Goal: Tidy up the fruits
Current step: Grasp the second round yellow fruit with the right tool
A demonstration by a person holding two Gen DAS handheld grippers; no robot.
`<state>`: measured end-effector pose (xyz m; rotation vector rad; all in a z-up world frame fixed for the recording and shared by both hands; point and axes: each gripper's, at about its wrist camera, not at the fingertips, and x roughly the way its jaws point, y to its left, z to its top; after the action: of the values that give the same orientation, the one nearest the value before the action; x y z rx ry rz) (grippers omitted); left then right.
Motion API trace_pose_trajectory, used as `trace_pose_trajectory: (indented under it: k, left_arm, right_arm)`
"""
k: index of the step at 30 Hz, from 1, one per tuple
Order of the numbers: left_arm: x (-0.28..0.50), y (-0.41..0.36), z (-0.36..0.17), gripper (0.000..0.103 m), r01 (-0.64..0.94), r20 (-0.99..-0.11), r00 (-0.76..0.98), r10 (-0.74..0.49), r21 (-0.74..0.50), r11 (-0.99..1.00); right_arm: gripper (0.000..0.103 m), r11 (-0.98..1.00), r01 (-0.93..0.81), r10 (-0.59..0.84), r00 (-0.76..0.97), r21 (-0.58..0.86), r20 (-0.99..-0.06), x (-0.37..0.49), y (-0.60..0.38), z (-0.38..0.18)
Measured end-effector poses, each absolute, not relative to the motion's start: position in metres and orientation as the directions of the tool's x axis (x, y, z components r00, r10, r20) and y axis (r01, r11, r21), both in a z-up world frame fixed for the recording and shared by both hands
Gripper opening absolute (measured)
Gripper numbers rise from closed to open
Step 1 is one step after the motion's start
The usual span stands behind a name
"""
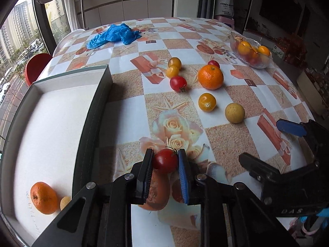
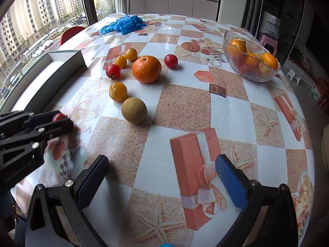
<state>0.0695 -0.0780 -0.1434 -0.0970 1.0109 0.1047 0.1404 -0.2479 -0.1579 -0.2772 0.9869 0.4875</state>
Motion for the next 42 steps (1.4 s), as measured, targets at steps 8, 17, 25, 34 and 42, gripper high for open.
trace_pose_trajectory:
  k: [8, 17, 25, 34, 42]
  left_arm:
    - [0.052, -0.074, -0.144, 0.025, -0.144, -0.847, 0.529, 0.044, -0.038, 0.989]
    - [0.051, -0.073, -0.144, 0.025, -0.149, -0.845, 0.534, 0.044, -0.043, 0.988]
    - [0.042, -0.074, -0.143, 0.025, -0.148, -0.840, 0.541, 0.038, -0.051, 0.988]
    - [0.024, -0.084, -0.143, 0.025, -0.137, -0.837, 0.546, 0.026, -0.059, 0.989]
    - [0.011, -0.092, -0.144, 0.025, -0.138, -0.821, 0.569, 0.041, -0.046, 0.989]
  right_arm:
    - [0.087, 0.828, -0.560, 0.289, 0.458, -0.020, -0.841, 0.154, -0.207, -0.154]
    - [0.029, 0.816, -0.576, 0.359, 0.440, 0.048, -0.823, 0.148, -0.212, -0.147]
    - [0.029, 0.837, -0.540, 0.372, 0.445, 0.088, -0.815, 0.109, -0.259, -0.147]
    - [0.029, 0.862, -0.496, 0.365, 0.460, 0.107, -0.809, 0.082, -0.286, -0.147]
    - [0.029, 0.868, -0.490, 0.348, 0.485, 0.080, -0.803, 0.064, -0.288, -0.149]
